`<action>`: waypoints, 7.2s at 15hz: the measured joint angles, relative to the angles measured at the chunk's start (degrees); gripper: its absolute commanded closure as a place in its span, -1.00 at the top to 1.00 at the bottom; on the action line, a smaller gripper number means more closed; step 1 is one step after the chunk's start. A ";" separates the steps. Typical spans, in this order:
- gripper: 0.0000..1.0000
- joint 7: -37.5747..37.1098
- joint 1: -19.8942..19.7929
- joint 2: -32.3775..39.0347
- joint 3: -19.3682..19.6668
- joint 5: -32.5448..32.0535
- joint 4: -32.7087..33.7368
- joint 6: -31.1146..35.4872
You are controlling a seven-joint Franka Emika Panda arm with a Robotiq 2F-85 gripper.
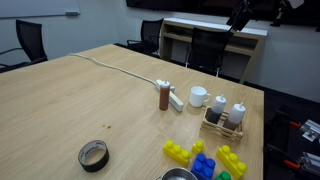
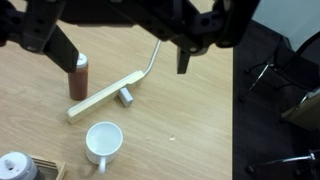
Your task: Pick up the blue toy block and stack it on top of the orange toy block
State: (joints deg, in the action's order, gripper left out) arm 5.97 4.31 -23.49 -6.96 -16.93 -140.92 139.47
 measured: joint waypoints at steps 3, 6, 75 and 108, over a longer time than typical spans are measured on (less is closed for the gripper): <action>1.00 2.66 4.53 0.93 -0.40 3.11 0.00 0.00; 1.00 4.52 7.98 2.87 -1.41 4.14 -0.02 0.03; 1.00 14.45 16.75 32.84 -12.63 22.07 7.16 2.27; 1.00 -30.22 23.31 42.77 -9.41 11.58 7.32 12.15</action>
State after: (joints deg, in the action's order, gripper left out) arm -24.25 27.62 19.28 -16.37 -5.34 -133.61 151.62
